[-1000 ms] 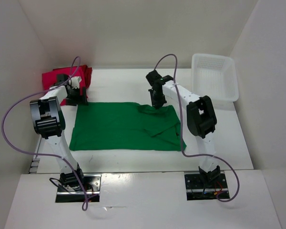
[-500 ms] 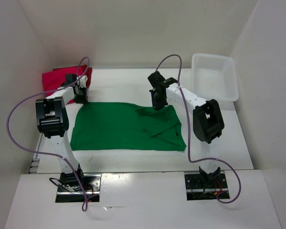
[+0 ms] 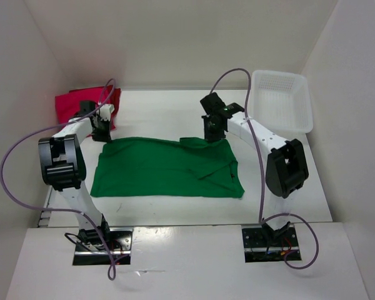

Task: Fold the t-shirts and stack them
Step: Fold the other side of the tshirt into a rectangle

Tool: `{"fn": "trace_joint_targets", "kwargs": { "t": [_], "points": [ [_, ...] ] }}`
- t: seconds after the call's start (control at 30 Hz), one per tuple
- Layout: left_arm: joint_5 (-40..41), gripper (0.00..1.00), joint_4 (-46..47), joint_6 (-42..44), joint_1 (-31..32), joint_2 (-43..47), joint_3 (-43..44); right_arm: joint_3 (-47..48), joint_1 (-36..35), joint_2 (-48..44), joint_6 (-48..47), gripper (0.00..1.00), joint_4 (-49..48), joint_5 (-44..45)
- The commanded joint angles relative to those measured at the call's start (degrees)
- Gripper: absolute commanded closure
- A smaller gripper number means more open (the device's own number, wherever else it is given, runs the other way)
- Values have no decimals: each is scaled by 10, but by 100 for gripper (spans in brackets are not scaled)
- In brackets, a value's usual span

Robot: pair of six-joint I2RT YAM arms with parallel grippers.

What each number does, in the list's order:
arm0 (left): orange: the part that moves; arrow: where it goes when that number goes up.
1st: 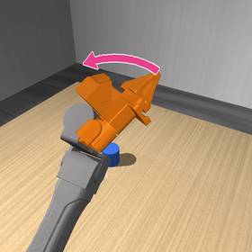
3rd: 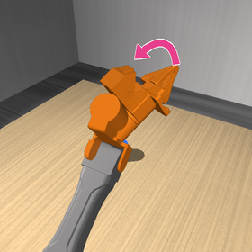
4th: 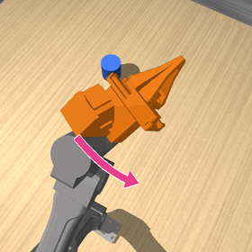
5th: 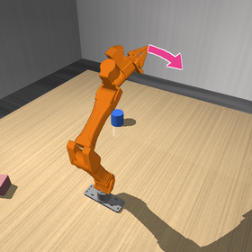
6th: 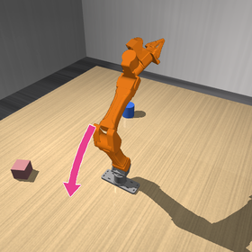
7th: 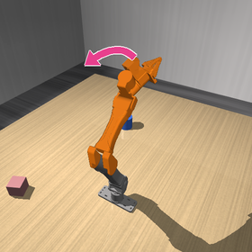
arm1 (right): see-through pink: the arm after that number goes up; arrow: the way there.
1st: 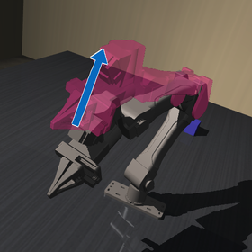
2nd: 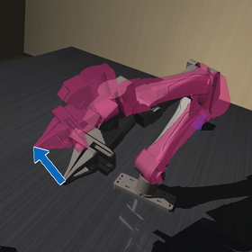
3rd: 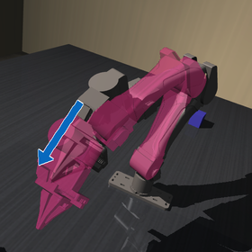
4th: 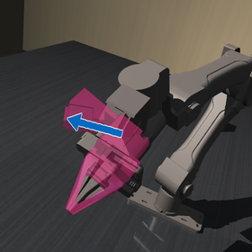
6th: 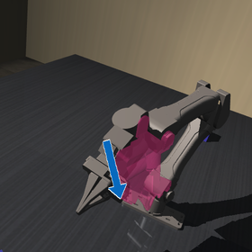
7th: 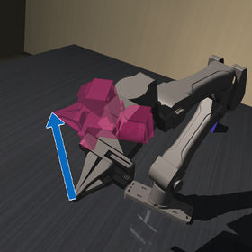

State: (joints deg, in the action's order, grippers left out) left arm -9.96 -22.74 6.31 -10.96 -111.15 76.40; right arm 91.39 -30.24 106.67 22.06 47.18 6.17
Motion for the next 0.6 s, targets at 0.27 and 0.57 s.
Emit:
{"fn": "trace_joint_targets", "kwargs": {
  "t": [0.27, 0.57],
  "points": [
    [-62, 100, -63, 258, -34, 132, -86, -197, -4, -167, 95, 100, 12, 3],
    [-49, 100, -51, 343, -17, 176, -98, -212, 4, -192, 92, 100, 0, 24]
  ]
}}
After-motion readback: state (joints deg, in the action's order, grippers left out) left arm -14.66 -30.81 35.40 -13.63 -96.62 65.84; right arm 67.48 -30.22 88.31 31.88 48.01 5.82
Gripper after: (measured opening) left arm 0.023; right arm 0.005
